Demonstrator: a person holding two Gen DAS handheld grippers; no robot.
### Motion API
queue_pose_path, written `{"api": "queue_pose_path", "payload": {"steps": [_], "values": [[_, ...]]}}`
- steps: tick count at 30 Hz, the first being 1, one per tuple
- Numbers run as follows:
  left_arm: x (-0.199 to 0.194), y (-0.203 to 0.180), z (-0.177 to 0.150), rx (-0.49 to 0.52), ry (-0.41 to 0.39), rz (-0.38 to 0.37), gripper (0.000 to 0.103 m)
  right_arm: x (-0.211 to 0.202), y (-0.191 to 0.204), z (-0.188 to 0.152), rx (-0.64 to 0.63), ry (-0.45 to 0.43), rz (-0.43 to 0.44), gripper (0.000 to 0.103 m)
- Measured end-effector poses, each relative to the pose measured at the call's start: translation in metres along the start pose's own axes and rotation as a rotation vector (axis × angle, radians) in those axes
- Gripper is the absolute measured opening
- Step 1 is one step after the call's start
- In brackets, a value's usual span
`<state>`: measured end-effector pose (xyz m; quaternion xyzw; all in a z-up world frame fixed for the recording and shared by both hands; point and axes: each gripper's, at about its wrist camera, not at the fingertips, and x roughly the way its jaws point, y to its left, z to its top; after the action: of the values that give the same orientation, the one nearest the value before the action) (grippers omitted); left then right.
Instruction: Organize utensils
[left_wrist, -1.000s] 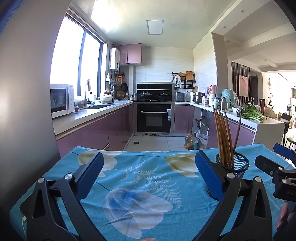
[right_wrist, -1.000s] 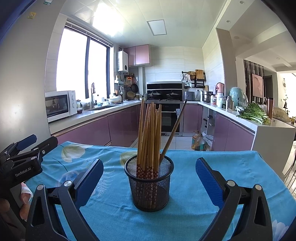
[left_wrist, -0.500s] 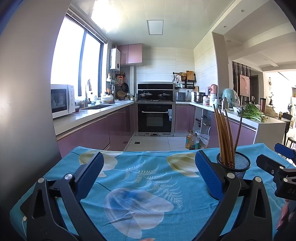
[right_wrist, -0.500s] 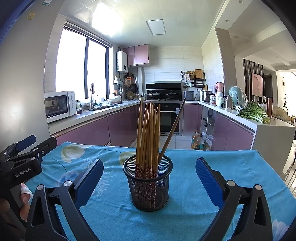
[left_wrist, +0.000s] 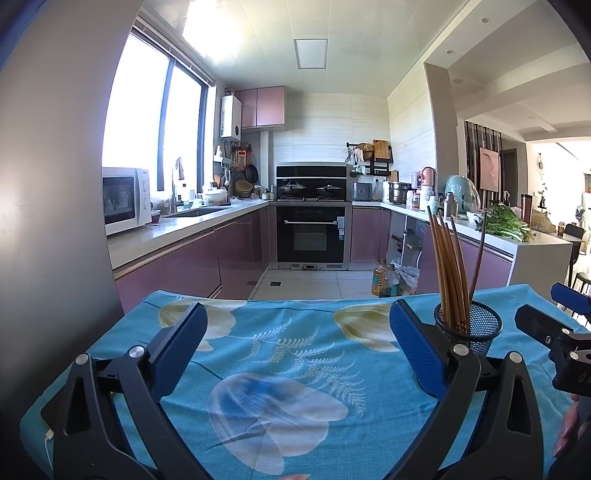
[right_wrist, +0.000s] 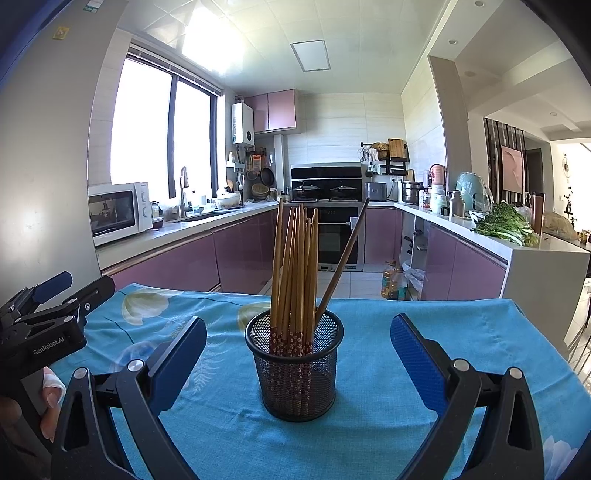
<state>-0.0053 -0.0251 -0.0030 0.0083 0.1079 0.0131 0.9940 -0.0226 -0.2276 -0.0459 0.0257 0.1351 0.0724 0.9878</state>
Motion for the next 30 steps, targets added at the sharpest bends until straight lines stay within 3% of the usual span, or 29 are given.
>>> {"api": "queue_pose_path", "payload": {"steps": [30], "values": [[0.0006, 0.001, -0.0009, 0.001, 0.002, 0.003, 0.097, 0.0001, 0.0025, 0.0008, 0.0, 0.0, -0.004, 0.097]]}}
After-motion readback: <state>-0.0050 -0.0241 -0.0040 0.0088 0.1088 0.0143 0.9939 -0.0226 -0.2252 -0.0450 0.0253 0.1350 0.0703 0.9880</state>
